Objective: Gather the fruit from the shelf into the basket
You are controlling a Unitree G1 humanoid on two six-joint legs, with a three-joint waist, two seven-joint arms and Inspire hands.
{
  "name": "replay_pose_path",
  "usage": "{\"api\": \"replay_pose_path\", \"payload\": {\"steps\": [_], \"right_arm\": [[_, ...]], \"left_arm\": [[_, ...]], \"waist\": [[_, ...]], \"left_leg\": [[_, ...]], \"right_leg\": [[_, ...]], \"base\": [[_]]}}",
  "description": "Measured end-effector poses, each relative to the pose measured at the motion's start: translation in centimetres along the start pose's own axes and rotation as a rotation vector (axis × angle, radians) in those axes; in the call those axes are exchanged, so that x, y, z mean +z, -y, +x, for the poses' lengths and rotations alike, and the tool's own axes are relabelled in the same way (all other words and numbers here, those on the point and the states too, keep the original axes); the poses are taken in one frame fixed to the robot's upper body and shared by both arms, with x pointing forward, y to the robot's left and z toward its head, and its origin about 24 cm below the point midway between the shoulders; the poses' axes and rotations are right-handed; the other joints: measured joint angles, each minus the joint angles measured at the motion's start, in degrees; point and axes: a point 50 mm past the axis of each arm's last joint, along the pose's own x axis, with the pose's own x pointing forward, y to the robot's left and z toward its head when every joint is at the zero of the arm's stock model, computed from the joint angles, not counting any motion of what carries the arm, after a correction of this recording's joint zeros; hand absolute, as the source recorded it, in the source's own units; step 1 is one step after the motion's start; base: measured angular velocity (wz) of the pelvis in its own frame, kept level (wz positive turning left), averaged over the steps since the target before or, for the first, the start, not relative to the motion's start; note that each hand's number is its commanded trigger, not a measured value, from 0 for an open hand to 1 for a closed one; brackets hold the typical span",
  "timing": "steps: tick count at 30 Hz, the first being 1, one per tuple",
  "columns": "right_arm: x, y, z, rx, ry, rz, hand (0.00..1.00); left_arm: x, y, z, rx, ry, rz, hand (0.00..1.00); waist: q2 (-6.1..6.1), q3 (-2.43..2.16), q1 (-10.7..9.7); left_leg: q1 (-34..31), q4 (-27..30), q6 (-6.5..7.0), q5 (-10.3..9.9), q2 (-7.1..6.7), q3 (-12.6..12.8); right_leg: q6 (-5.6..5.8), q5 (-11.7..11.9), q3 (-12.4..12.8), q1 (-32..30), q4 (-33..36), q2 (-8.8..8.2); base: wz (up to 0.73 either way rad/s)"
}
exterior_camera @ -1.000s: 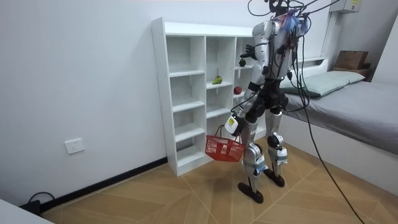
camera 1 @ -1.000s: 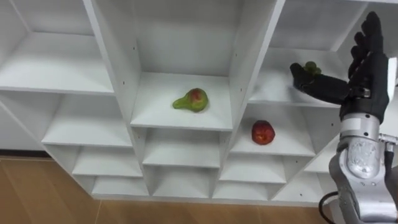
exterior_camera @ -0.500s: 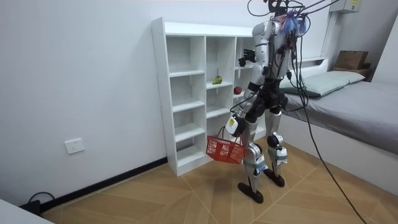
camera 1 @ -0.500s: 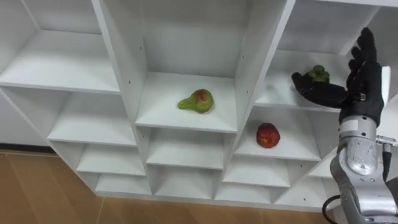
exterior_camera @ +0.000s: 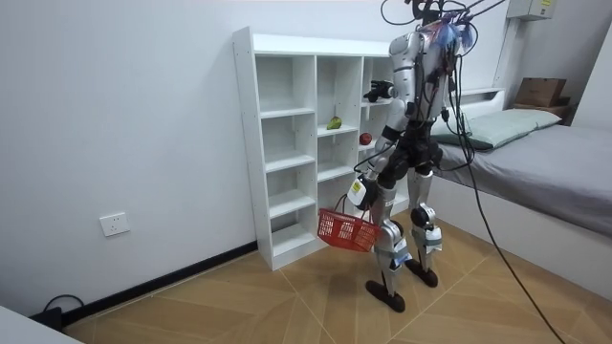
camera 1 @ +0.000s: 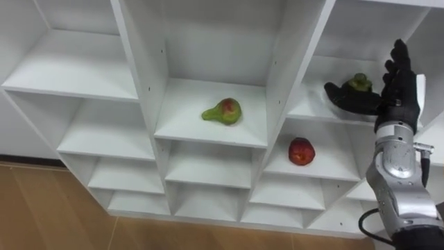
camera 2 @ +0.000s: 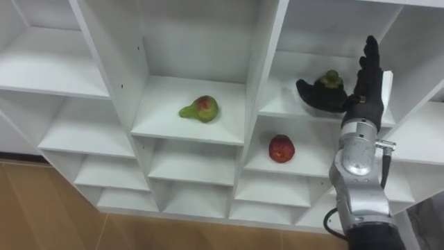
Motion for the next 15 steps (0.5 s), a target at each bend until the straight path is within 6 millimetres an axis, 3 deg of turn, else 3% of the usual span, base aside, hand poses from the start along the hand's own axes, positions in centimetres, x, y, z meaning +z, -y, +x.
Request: {"api": "replay_pose_path", "payload": {"steps": [15], "right_arm": [[-1.2,0.5,1.2,-0.012,-0.076,-0.047,0.00]], "left_arm": [[-0.3,-0.1,0.0,-0.016,-0.022,-0.018,1.00]], "waist": [[-0.42,0.27,1.18]], "left_leg": [[-0.48,0.26,-0.06,0.08,-0.07,-0.79]], "right_leg": [[0.00,0.00,-0.18,-0.23,-0.04,-0.01]], "base": [[0.01]]}}
